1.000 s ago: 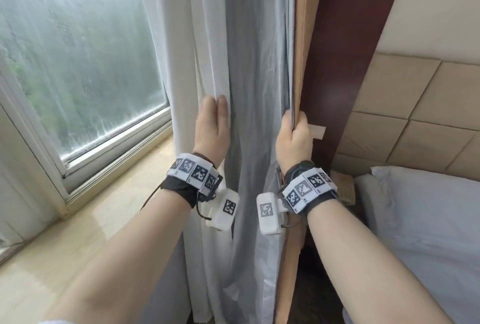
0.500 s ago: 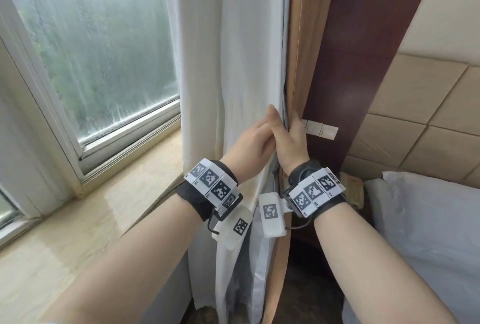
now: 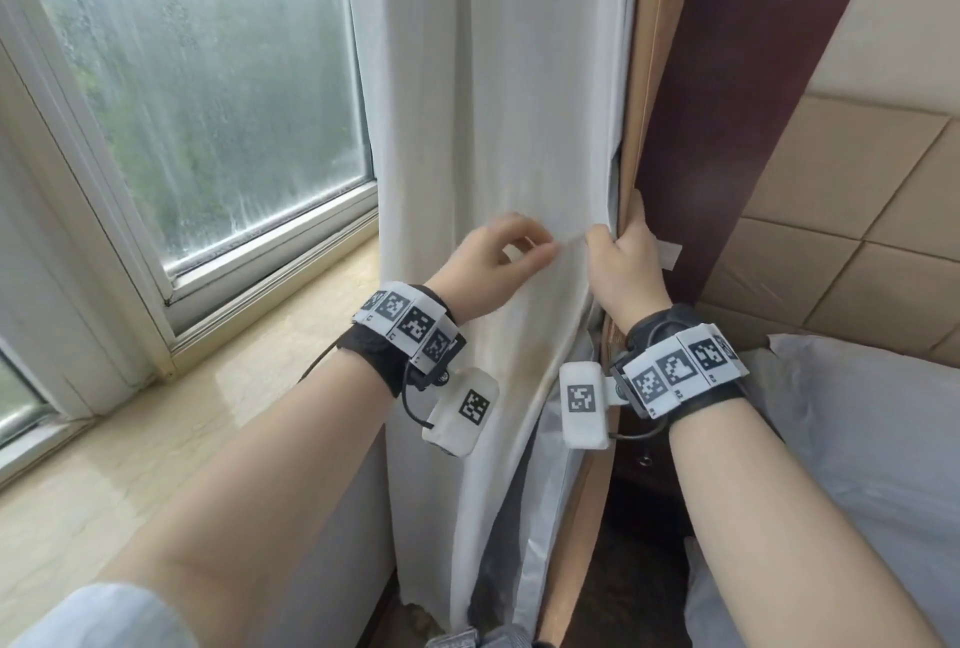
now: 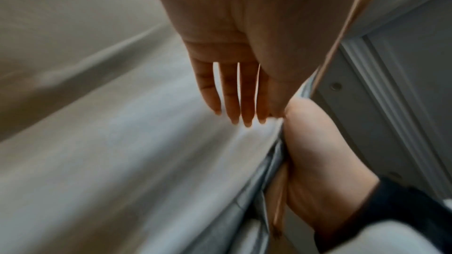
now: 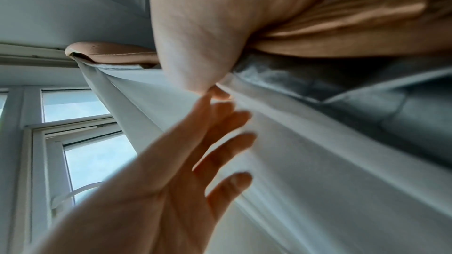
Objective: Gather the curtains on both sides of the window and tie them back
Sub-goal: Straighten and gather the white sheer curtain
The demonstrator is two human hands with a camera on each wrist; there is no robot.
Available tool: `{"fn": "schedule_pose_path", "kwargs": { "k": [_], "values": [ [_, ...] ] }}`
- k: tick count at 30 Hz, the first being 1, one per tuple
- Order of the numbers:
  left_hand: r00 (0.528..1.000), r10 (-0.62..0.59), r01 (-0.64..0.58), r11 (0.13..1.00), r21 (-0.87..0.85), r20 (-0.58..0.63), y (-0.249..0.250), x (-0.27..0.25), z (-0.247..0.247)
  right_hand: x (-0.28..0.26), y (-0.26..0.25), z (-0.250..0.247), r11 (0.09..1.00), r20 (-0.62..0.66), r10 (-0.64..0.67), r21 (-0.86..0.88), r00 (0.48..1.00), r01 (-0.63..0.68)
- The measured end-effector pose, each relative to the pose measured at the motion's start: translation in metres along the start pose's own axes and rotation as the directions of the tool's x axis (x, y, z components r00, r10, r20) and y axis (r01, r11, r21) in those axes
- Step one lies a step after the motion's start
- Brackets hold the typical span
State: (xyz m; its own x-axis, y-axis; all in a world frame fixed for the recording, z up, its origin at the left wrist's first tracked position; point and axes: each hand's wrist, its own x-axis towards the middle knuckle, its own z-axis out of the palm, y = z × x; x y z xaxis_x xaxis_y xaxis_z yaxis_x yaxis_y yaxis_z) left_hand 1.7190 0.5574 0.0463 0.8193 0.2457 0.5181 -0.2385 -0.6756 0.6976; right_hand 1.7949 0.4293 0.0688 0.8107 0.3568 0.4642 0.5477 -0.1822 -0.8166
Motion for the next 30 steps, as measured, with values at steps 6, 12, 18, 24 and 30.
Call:
{"fn": "schedule_pose_path", "kwargs": {
  "k": [6, 12, 18, 24, 30],
  "values": [
    [0.856, -0.12, 0.16, 0.986, 0.036, -0.503, -0.029, 0.019, -0.028, 0.003, 0.011, -0.017, 0.995, -0.144, 0.084, 0.057, 0.986, -0.077],
    [0.733, -0.491, 0.538, 0.842, -0.04, -0.47, -0.043, 0.042, -0.047, 0.009, 0.016, -0.037, 0.985, -0.315, 0.161, 0.114, 0.935, -0.131],
    [0.855, -0.294, 0.239, 0.955, -0.177, -0.428, -0.013, 0.041, -0.014, 0.01, 0.013, -0.039, 0.912, -0.111, 0.301, 0.325, 0.947, -0.251],
    [0.819, -0.445, 0.318, 0.877, -0.36, -0.362, -0.019, 0.063, -0.007, 0.012, 0.018, -0.036, 0.823, 0.063, 0.397, 0.416, 0.916, -0.386],
    [0.876, -0.481, 0.421, 0.735, -0.531, 0.03, -0.021, 0.077, -0.002, 0.016, 0.021, -0.039, 0.805, 0.145, 0.396, 0.42, 0.907, -0.419]
  ]
}}
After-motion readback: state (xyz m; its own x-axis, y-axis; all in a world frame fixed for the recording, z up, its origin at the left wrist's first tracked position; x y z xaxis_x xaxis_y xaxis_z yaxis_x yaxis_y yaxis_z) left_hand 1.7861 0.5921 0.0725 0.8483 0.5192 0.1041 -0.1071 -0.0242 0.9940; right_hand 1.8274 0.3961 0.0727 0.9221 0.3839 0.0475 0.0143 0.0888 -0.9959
